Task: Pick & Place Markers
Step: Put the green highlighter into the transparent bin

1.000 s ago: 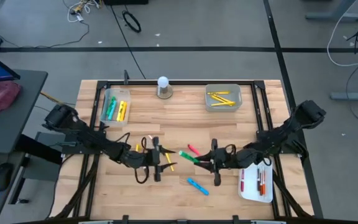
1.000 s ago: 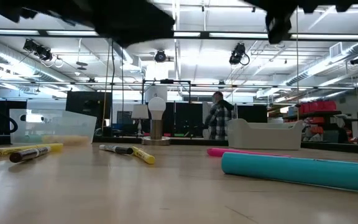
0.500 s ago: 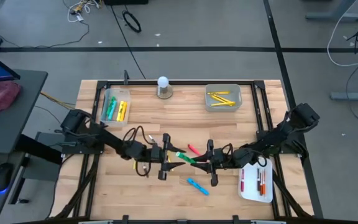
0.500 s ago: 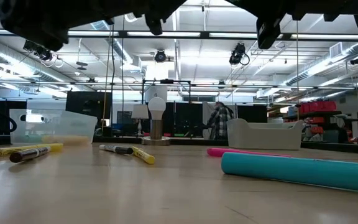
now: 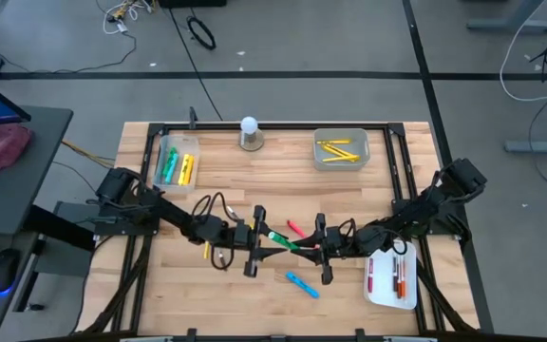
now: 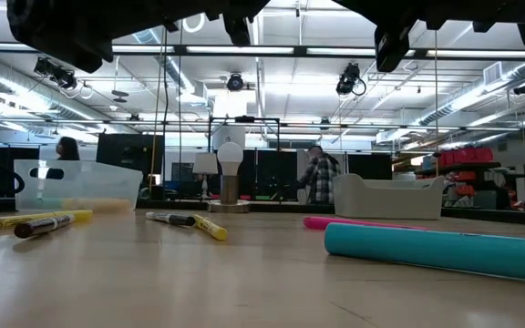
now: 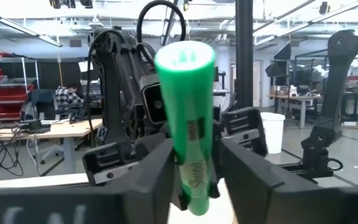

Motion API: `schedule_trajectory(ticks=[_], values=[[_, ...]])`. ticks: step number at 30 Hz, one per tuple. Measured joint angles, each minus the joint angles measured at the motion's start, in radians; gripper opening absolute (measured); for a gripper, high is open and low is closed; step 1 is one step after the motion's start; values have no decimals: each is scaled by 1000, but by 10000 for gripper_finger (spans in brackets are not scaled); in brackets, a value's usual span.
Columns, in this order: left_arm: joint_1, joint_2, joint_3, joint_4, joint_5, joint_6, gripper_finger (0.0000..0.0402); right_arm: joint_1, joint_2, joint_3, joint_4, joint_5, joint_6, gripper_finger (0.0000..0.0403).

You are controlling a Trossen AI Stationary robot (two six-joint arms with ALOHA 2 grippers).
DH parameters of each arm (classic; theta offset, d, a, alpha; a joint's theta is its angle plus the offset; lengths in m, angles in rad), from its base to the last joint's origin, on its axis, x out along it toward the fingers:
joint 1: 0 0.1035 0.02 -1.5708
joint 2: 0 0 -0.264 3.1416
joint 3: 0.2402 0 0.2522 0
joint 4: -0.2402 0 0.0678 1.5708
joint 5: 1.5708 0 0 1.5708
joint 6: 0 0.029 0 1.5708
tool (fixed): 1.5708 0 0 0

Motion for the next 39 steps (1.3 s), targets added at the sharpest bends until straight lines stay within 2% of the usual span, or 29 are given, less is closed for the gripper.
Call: schedule_trajectory(ticks=[5, 10, 14, 17, 20, 26, 29, 33, 35, 39], values=[[0, 0, 0, -3, 0, -3, 70, 0, 0, 0, -5, 0, -7, 63], [0, -4, 0, -26, 0, -1, 70, 0, -2, 0, -24, 7, 0, 100], [-6, -60, 0, -163, -57, -1, 70, 0, -27, 1, -73, 12, 4, 133], [-13, -150, 0, -361, -150, -1, 71, -2, -30, 2, -119, 18, 42, 150], [-13, -268, 0, -640, -269, -48, 71, -4, -30, 2, -168, 7, 84, 157], [32, -527, 0, -1290, -493, -305, 73, -22, -29, 1, -220, 10, 132, 156], [123, -659, 0, -1590, -507, -454, 74, -24, -29, 1, -215, 6, 132, 151], [323, -794, 40, -1965, -474, -598, 74, -27, -29, 1, -216, 7, 135, 146], [452, -822, 84, -2120, -426, -628, 74, -26, -29, 1, -216, 7, 134, 144], [724, -815, 170, -2298, -292, -577, 75, -32, -29, 1, -216, 6, 132, 140]])
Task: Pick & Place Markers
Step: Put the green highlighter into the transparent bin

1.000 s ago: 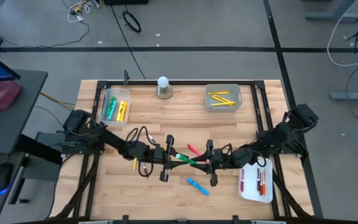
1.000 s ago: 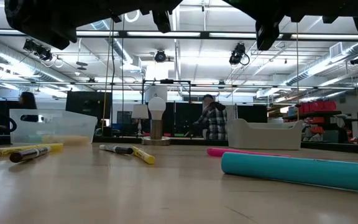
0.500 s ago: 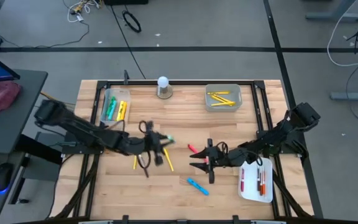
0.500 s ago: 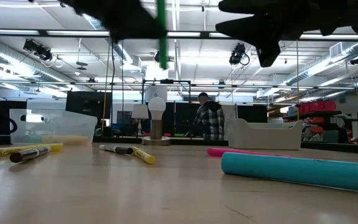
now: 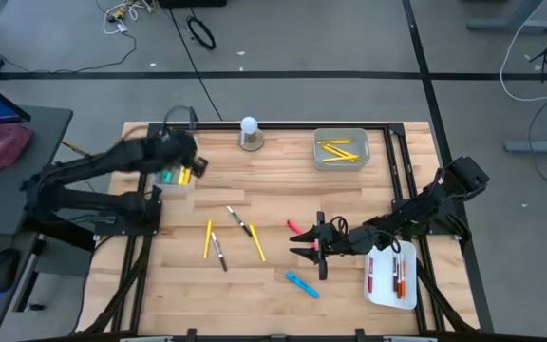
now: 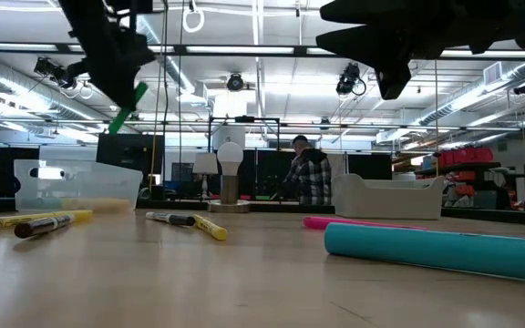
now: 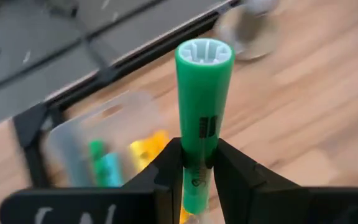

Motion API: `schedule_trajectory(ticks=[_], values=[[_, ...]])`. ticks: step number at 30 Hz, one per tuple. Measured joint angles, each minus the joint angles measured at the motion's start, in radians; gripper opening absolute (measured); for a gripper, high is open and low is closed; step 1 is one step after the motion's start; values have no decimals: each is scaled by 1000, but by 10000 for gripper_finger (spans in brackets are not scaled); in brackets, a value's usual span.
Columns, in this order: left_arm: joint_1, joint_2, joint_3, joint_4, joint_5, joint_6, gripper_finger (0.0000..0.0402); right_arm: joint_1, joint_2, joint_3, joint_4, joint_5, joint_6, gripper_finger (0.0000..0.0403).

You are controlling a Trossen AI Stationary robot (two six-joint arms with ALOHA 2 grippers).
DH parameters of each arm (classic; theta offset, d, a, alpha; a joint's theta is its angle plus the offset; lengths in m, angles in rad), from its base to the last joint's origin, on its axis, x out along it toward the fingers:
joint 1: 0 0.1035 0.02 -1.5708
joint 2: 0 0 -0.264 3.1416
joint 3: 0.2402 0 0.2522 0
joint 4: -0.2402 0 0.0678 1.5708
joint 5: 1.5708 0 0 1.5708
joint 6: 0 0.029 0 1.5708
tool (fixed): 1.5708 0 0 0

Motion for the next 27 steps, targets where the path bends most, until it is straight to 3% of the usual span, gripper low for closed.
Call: schedule_trajectory(ticks=[5, 10, 15, 27], values=[[279, 63, 15, -72, 190, 133, 75, -2, 0, 0, 0, 4, 0, 139], [435, 176, 15, -133, 212, 189, 75, -1, 0, 0, -6, 0, 7, 139], [482, 287, 15, -133, 248, 212, 76, -1, 0, -1, -7, 0, 7, 139], [481, 510, 15, -125, 259, 206, 76, -1, 0, -1, -16, 0, 10, 139]])
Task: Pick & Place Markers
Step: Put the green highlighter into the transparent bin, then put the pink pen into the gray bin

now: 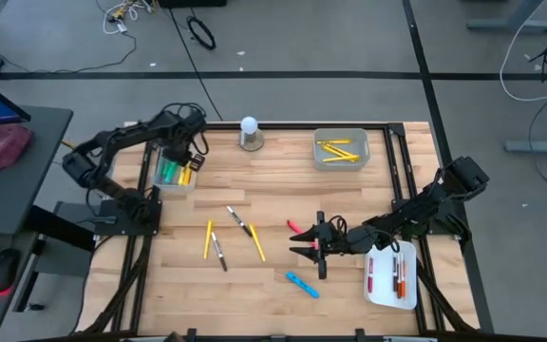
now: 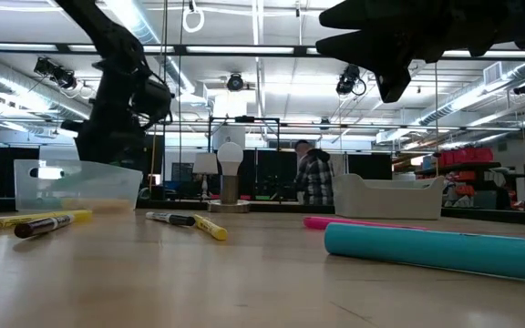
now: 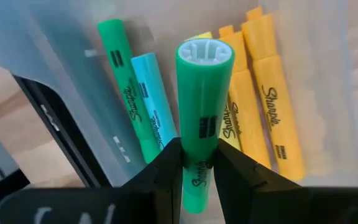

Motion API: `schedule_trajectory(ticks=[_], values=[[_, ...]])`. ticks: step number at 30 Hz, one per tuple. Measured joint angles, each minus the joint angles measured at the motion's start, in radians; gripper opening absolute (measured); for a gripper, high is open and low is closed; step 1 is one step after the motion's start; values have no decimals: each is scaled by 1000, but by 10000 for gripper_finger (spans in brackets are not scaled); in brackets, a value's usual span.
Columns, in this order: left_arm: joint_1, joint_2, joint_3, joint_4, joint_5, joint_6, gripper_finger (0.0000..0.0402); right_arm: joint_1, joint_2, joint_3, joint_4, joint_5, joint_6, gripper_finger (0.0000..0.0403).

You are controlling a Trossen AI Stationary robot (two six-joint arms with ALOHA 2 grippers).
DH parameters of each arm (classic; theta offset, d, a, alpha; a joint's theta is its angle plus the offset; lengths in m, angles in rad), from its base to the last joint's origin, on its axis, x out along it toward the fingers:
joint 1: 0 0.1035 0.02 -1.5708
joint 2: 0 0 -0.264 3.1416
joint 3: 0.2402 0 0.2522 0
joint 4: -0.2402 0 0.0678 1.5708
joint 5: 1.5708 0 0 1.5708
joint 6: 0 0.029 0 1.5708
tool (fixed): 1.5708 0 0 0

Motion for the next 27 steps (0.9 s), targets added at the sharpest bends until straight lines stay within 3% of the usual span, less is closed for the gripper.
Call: schedule_trajectory(ticks=[12, 27], values=[[0, 101, 0, 1, -49, 4, 82, 2, 0, 0, -16, 0, 35, 139], [3, 96, 9, -37, -79, 85, 176, 2, 0, 0, -15, 0, 38, 139]])
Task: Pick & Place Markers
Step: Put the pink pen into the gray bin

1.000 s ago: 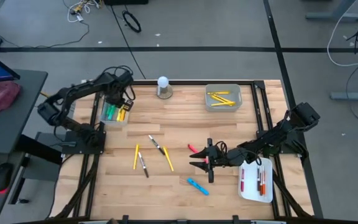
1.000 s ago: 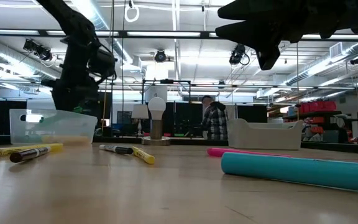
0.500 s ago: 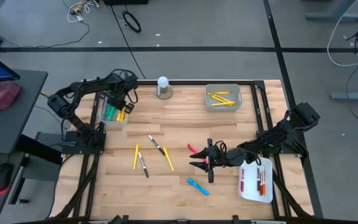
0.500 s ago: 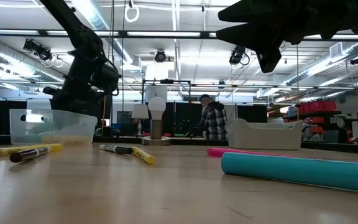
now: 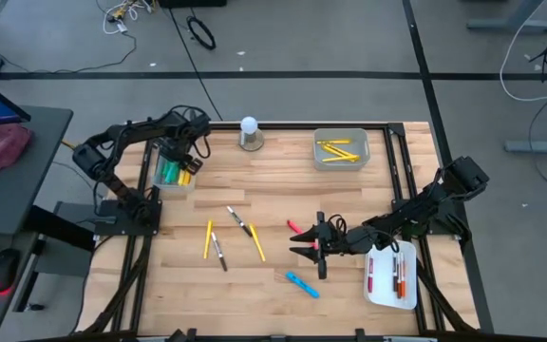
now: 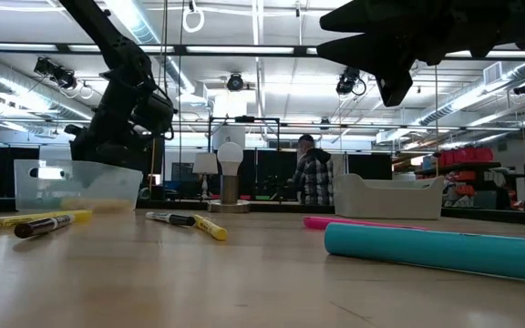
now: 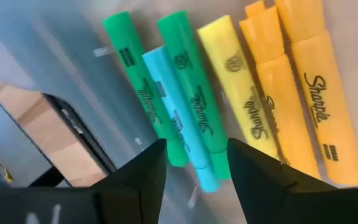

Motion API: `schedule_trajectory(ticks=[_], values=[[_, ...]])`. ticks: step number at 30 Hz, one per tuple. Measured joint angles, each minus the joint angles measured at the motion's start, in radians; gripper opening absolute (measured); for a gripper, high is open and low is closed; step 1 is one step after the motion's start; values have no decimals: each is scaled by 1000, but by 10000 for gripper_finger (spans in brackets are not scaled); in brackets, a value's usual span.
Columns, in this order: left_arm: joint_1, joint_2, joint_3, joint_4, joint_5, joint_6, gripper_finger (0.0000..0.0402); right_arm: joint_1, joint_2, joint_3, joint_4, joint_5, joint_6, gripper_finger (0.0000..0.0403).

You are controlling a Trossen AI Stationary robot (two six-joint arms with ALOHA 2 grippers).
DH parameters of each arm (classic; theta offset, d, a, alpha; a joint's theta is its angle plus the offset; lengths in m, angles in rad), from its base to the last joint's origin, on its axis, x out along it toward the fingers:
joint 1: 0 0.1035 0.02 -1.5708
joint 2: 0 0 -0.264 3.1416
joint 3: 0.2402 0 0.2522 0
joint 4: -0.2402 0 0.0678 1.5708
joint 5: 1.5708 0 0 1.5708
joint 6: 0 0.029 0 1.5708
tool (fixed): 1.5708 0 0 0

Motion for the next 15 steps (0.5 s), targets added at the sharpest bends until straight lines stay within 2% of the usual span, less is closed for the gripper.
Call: schedule_trajectory(ticks=[4, 9, 12, 15], values=[[-17, -77, 20, -38, -7, 7, 177, 0, 0, 0, 0, 0, 0, 137], [-87, -274, 31, -44, -3, -18, 178, -1, 0, 0, -21, 0, 0, 137], [-174, -414, 27, -27, 7, -94, 178, -1, 0, 0, -35, 0, 1, 137], [-302, -546, -7, 59, 9, -145, 178, -1, 0, 0, -46, 0, 3, 137]])
